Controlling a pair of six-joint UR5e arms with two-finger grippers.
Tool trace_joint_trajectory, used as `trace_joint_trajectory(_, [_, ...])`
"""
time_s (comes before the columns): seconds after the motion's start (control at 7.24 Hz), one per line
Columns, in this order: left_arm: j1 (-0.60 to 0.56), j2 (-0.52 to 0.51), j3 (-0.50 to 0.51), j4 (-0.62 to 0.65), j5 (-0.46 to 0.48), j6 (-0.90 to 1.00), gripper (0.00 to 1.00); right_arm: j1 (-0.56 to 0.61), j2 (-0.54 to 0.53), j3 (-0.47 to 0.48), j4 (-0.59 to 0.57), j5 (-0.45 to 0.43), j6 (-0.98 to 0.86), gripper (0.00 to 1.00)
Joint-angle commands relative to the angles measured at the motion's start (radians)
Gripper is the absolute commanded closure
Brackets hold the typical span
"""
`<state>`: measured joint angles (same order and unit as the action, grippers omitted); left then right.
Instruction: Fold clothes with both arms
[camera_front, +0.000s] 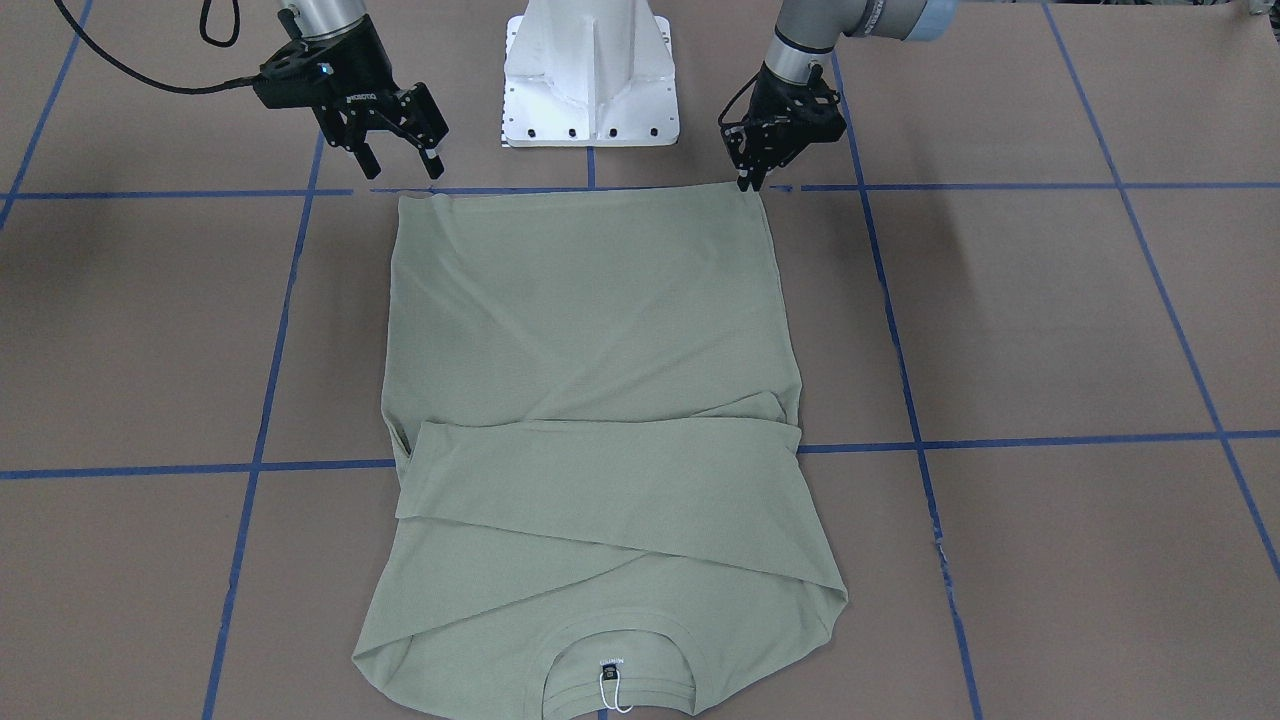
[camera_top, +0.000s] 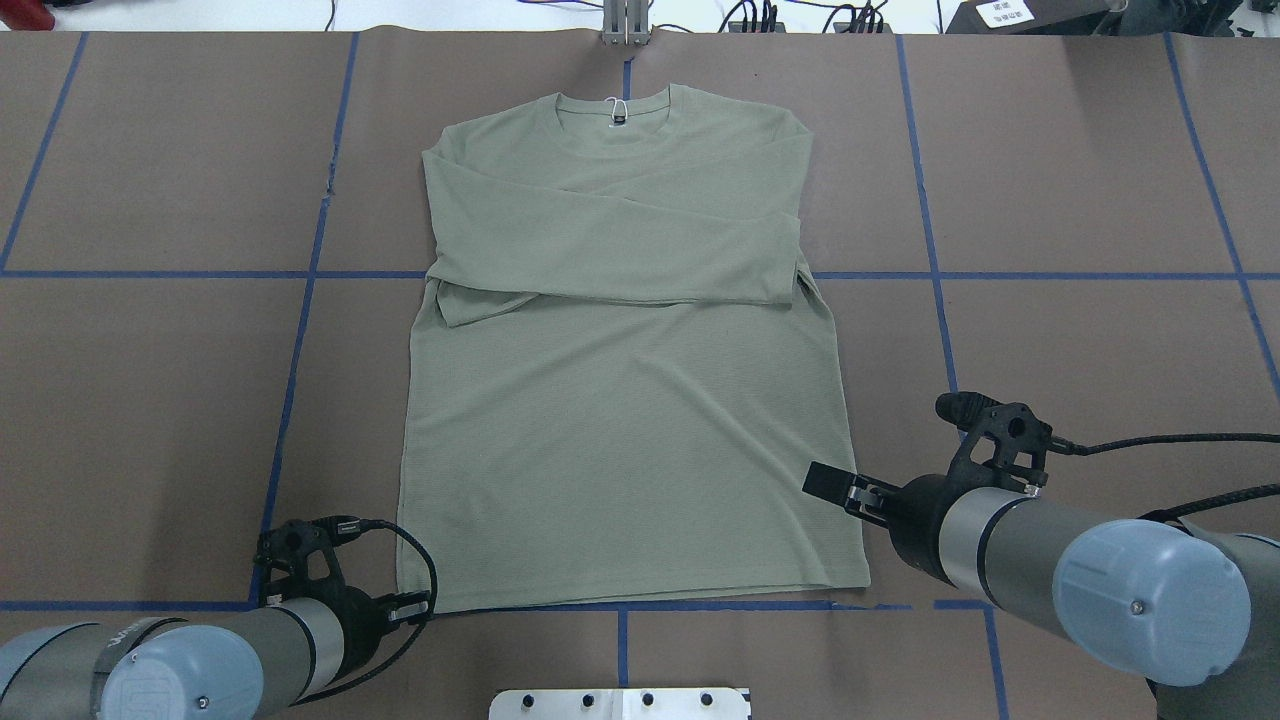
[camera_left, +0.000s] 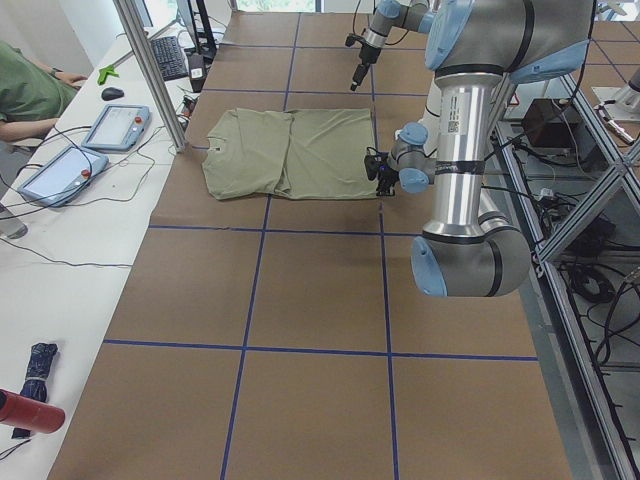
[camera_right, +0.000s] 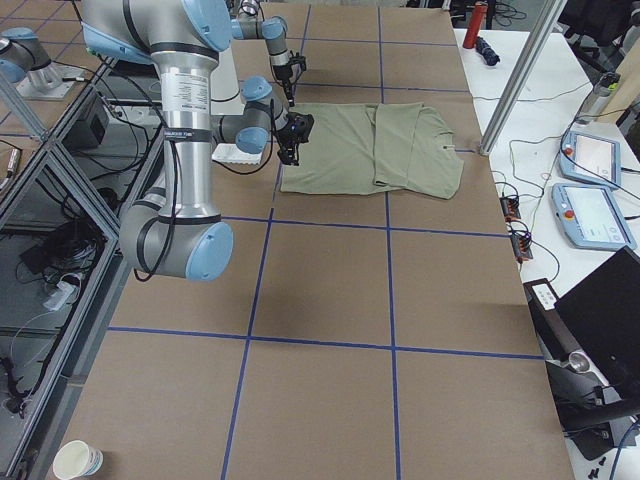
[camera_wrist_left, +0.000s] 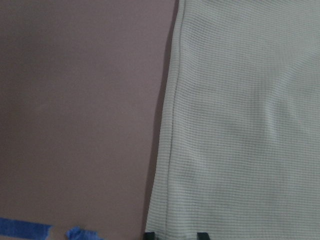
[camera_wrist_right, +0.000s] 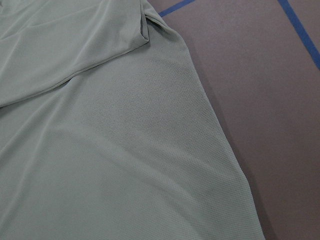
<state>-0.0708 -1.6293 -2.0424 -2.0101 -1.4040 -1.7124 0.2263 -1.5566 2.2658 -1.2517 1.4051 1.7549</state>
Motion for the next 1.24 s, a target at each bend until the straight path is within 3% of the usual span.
trace_joint_trajectory(0.0, [-0.003,0.000,-0.018,0.002,0.002,0.008,1.00,-0.001,0.000,-0.006,0.000,-0.002,0.000,0.00])
trace_joint_trajectory(0.28, [-0.007,0.002,-0.073,0.007,0.003,0.010,1.00,-0.007,0.001,-0.009,-0.056,0.011,0.027,0.05])
trace_joint_trajectory(0.41, [-0.006,-0.004,-0.084,0.007,-0.001,0.010,1.00,-0.027,-0.003,-0.020,-0.070,0.002,0.146,0.07])
trace_joint_trajectory(0.83, [-0.007,-0.006,-0.120,0.005,0.002,0.010,1.00,-0.041,-0.013,-0.043,-0.048,-0.006,0.161,0.07])
trace_joint_trajectory(1.1, [-0.017,-0.004,-0.134,0.004,0.011,0.008,1.00,-0.056,-0.033,-0.118,0.102,-0.017,0.167,0.07])
